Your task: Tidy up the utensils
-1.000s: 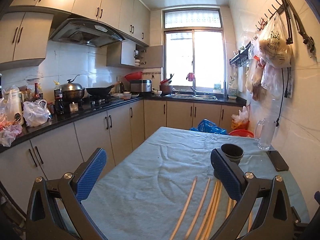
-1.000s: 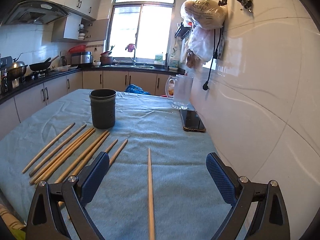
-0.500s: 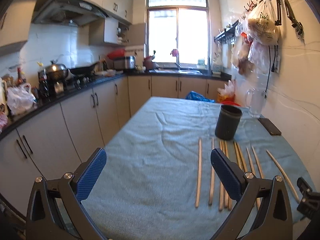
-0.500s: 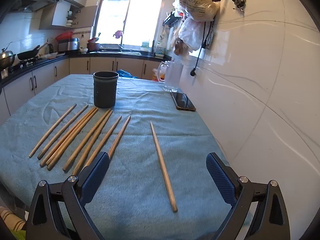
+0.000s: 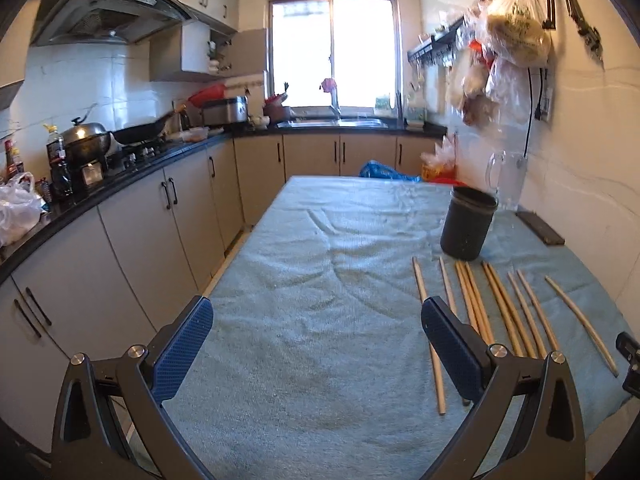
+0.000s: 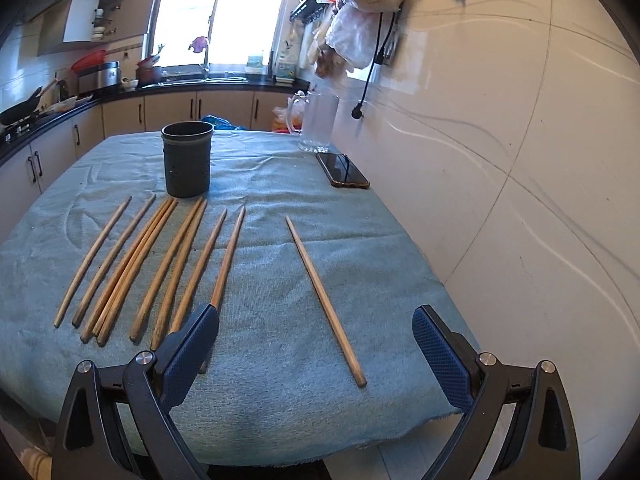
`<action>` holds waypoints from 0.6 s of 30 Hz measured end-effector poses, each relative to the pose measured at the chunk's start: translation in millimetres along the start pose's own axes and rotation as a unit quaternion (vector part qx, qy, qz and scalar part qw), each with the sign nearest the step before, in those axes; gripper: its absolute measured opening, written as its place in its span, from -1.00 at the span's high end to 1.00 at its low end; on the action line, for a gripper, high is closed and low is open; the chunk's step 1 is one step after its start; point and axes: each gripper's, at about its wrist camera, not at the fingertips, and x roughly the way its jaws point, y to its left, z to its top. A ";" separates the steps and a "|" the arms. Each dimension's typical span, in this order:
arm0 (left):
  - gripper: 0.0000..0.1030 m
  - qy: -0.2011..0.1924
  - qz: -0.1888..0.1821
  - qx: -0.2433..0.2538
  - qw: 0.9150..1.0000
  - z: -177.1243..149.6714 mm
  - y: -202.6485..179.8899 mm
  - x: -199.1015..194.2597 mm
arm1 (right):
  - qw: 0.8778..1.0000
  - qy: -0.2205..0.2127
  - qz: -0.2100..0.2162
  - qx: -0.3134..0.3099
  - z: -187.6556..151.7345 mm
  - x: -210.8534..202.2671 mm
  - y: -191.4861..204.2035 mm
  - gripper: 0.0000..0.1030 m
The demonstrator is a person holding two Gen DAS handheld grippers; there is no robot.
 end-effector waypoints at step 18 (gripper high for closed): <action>-1.00 0.087 0.012 -0.007 0.996 7.4 -2.7 41.7 | 0.997 0.007 0.072 -0.009 15.5 57.3 -35.3 -0.93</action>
